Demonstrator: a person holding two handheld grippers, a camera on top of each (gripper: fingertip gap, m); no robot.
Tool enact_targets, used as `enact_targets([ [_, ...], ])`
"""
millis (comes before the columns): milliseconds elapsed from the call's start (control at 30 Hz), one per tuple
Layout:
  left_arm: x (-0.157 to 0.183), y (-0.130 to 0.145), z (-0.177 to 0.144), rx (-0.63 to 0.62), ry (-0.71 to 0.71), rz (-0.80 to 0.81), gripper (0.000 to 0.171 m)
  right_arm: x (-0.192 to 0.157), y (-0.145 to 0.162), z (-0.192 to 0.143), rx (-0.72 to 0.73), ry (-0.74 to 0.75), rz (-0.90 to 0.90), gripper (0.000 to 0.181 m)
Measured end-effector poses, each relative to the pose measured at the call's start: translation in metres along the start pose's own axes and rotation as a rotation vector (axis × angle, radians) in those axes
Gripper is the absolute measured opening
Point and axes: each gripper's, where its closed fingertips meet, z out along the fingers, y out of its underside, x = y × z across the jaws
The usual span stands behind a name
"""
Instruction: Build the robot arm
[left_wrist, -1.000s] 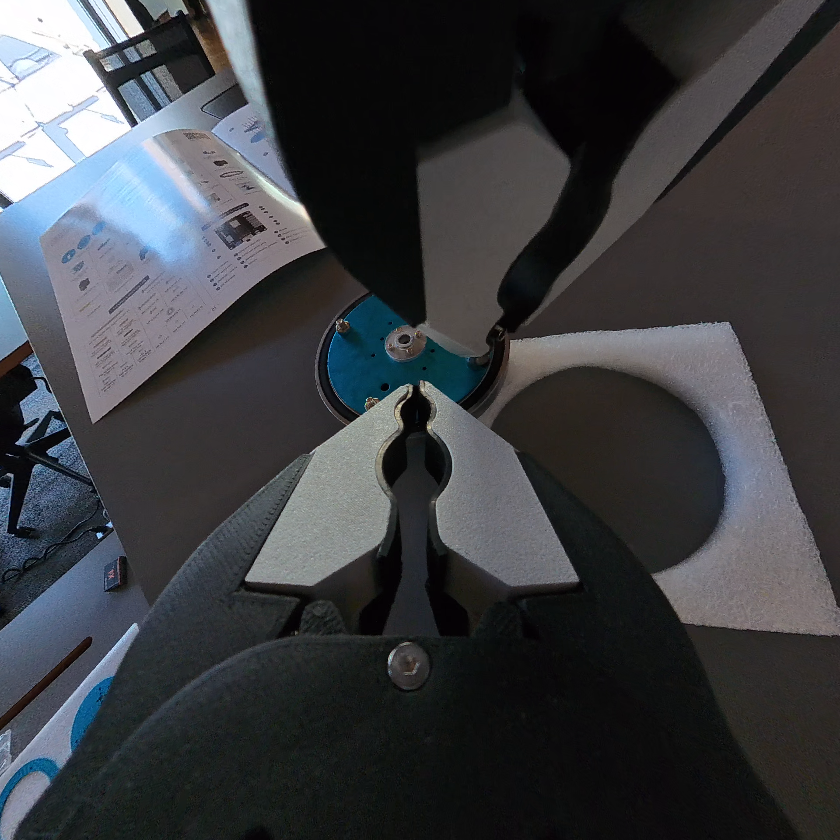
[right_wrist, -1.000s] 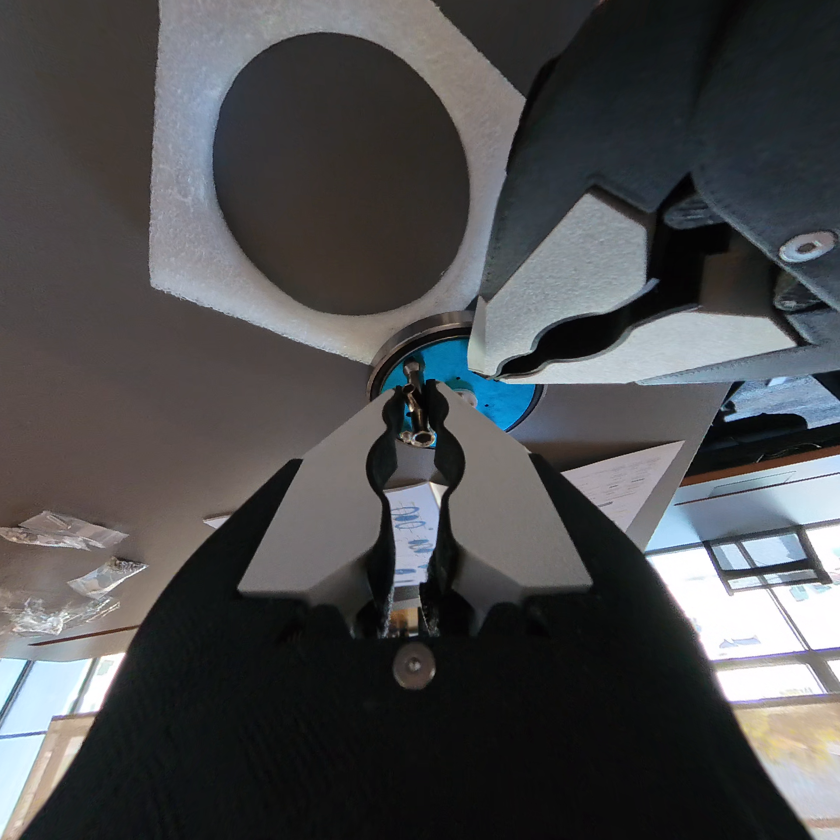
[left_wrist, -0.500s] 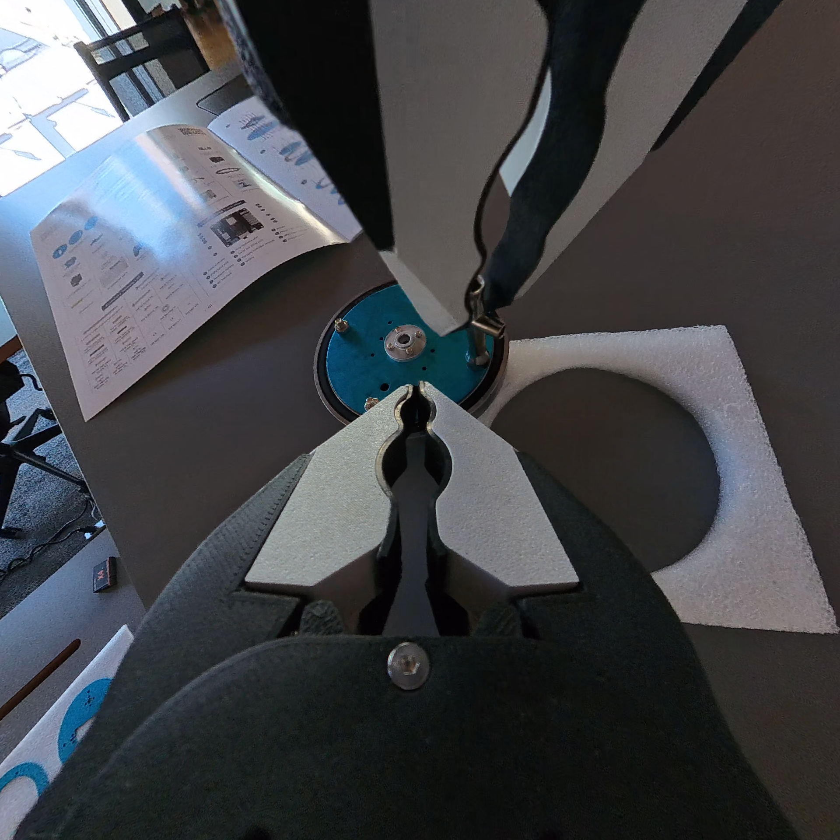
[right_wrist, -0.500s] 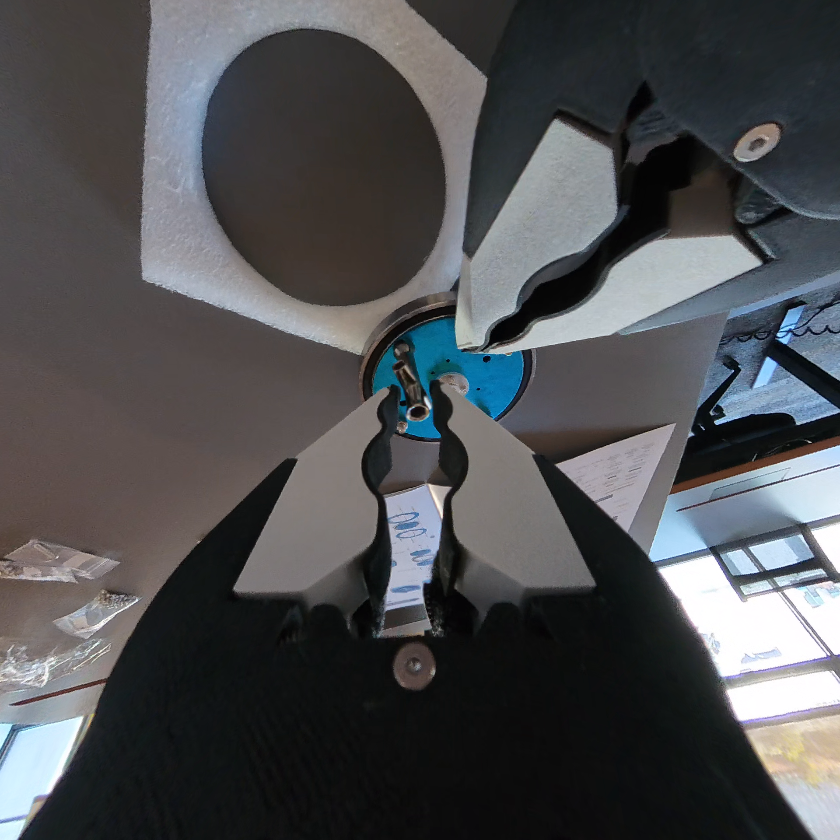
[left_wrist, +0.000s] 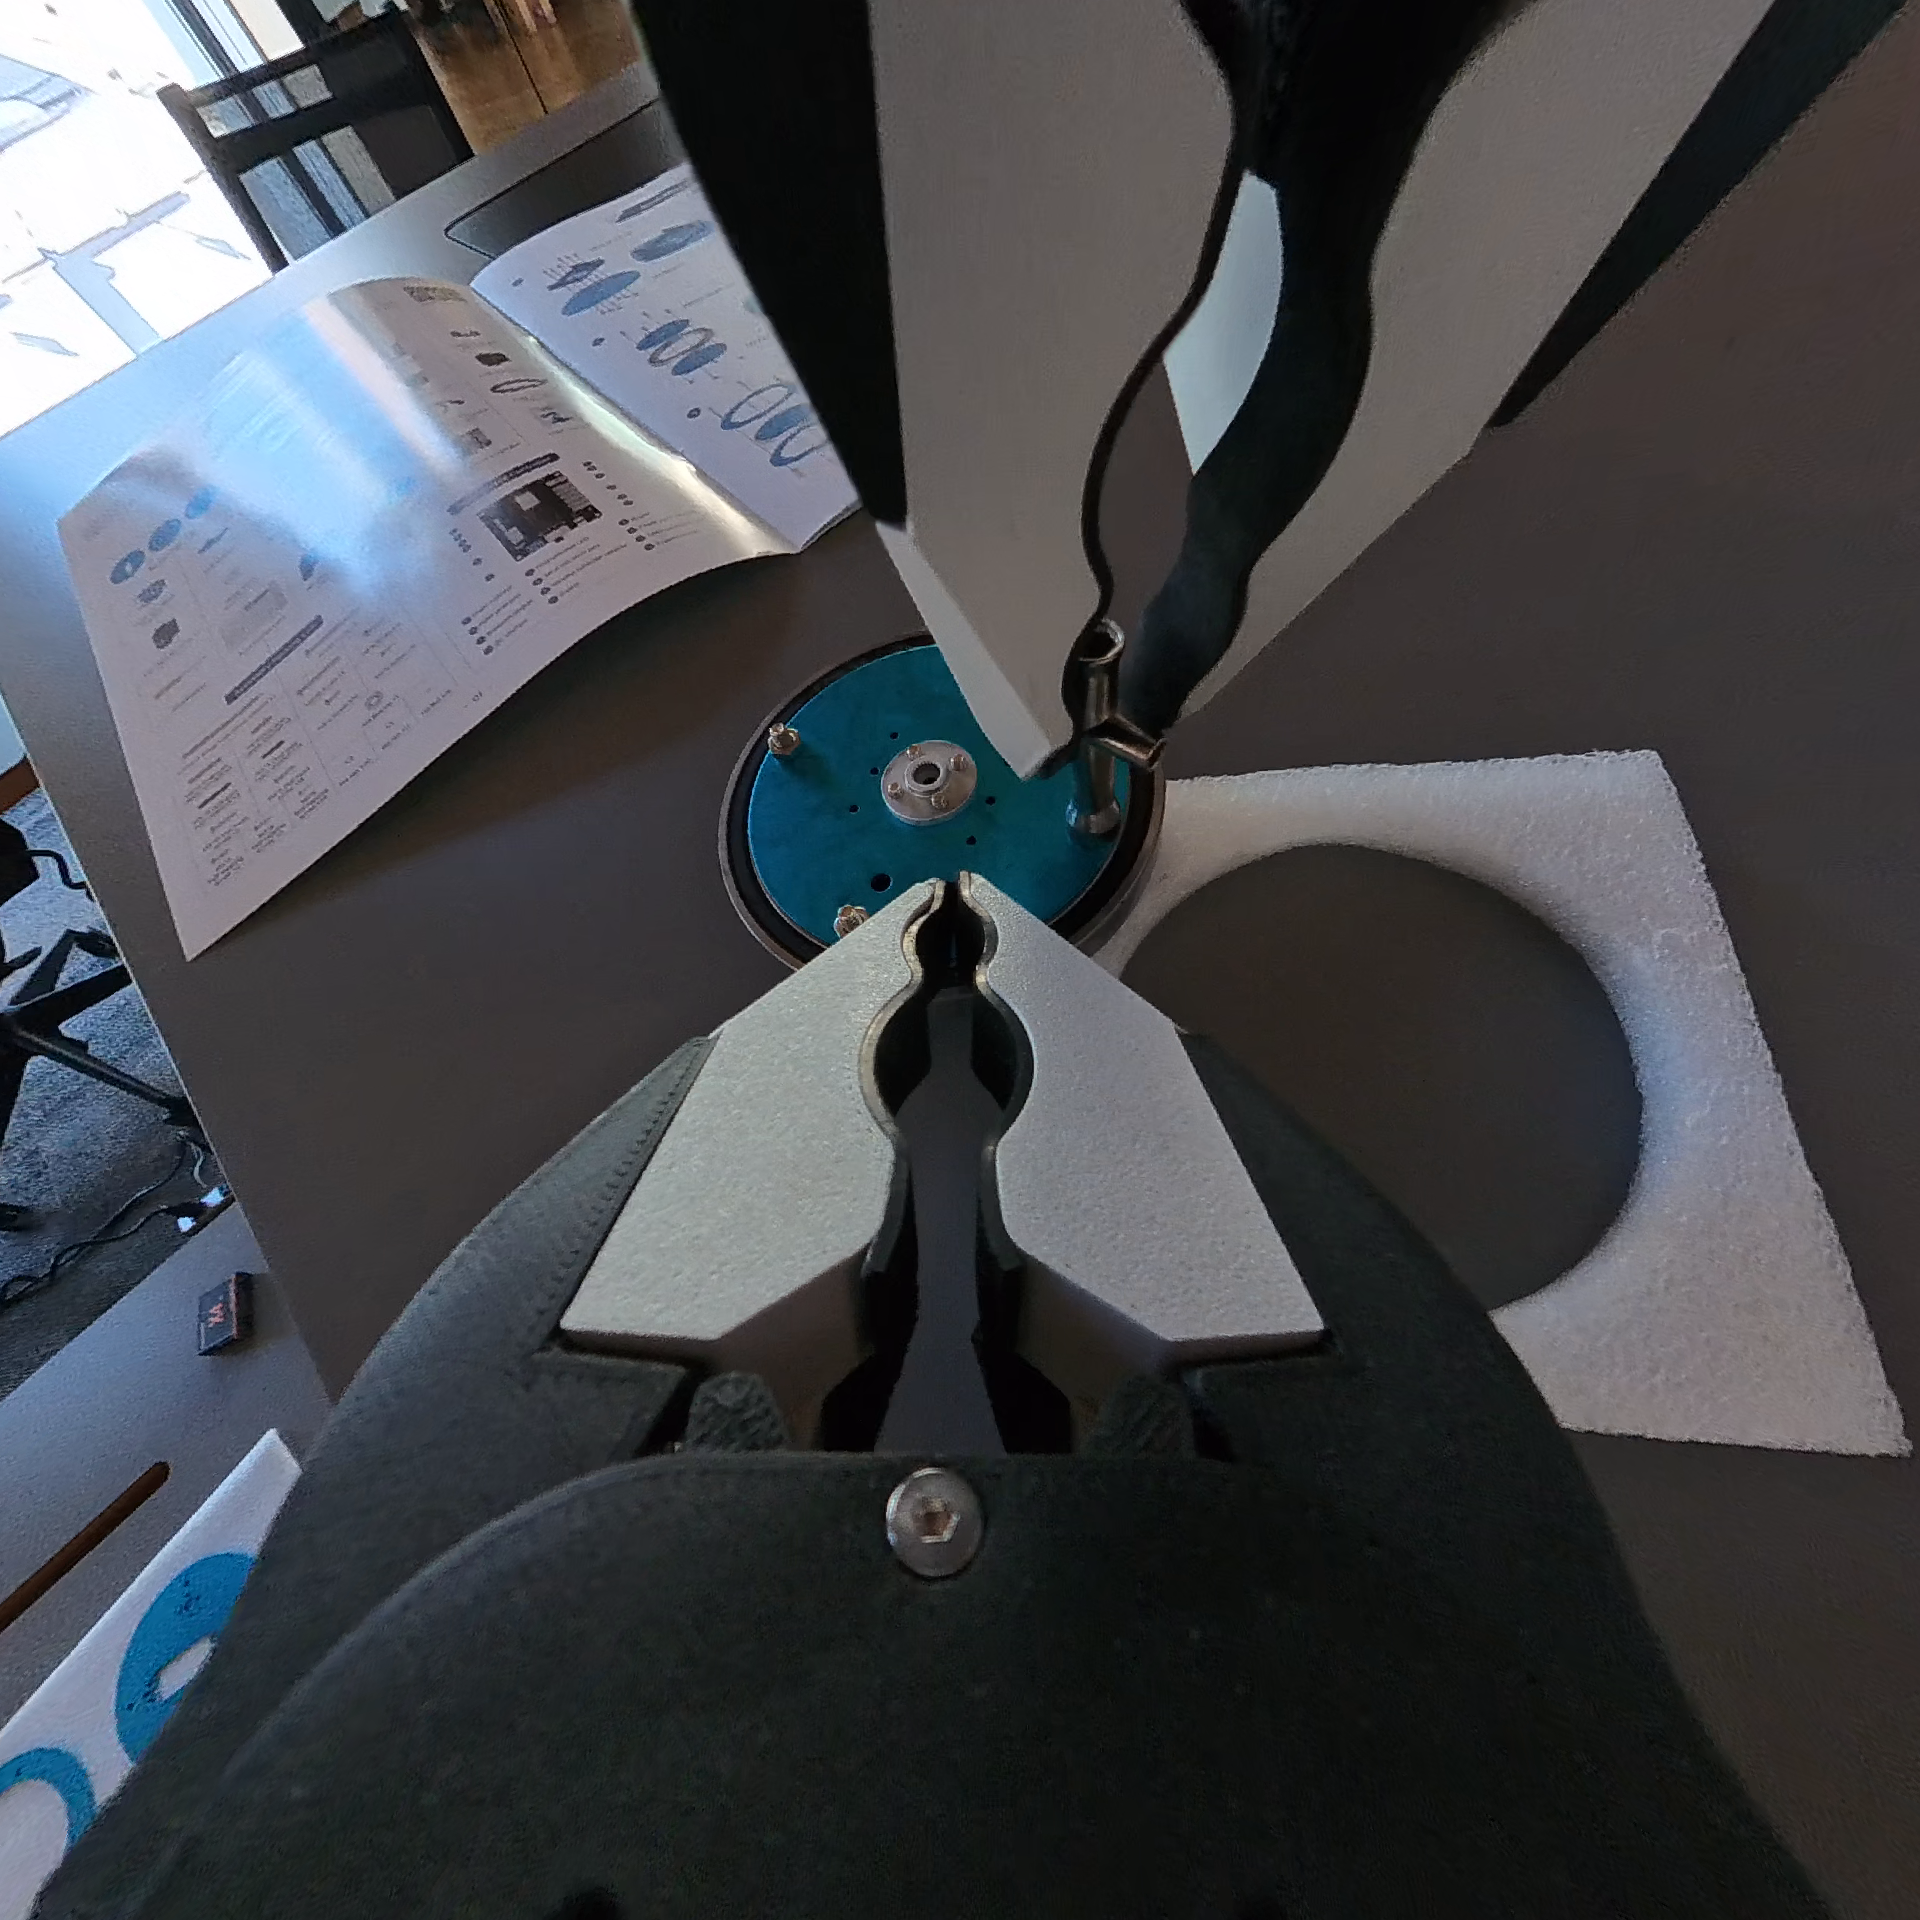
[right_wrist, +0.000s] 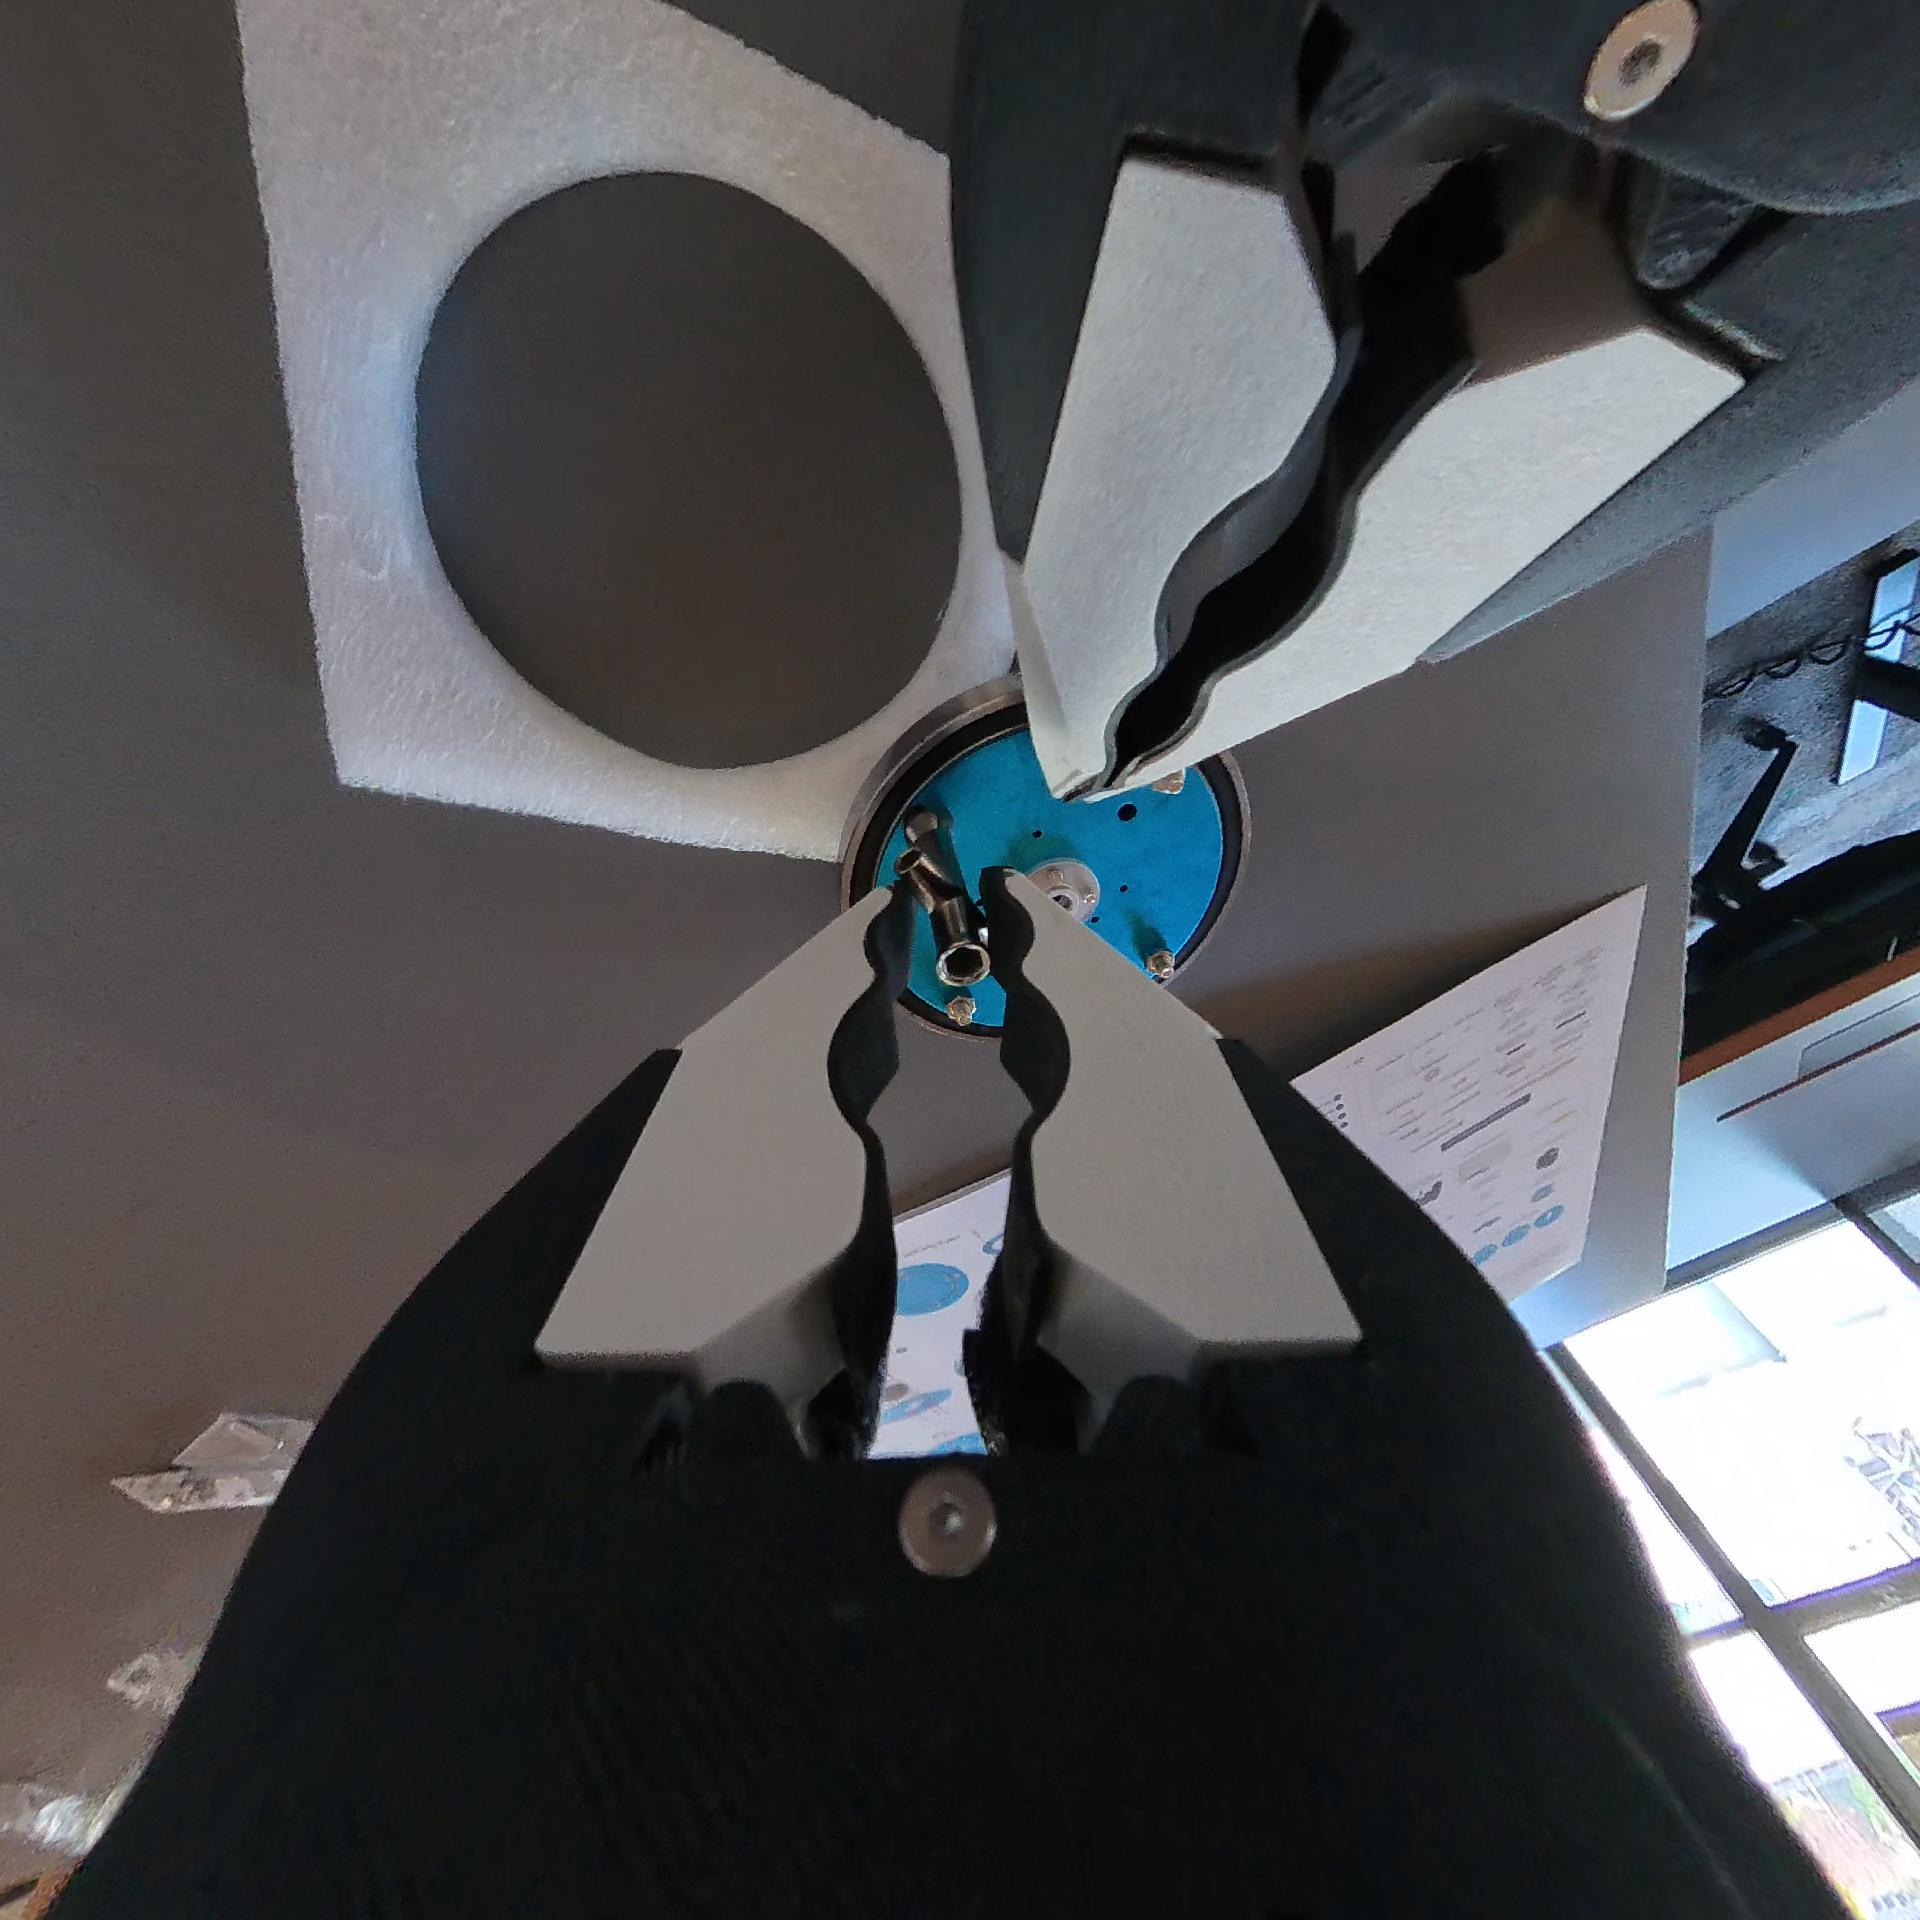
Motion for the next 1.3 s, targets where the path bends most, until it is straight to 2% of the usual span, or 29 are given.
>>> enact_targets([
  [200, -0.0039, 0.0019, -0.0034, 0.004, -0.056, 0.070, 0.000, 0.0012, 0.0010, 0.0007, 0.059, 0.030, -0.020, 0.012],
  [700, -0.0030, 0.0017, -0.0015, 0.000, 0.000, 0.014, 0.000, 0.0014, -0.0033, 0.0005, 0.168, -0.091, 0.262, 0.012],
  [1300, -0.0002, -0.0005, 0.0015, 0.003, -0.005, 0.039, 0.000, -0.0008, -0.0042, 0.0014, 0.164, -0.104, 0.500, 0.012],
])
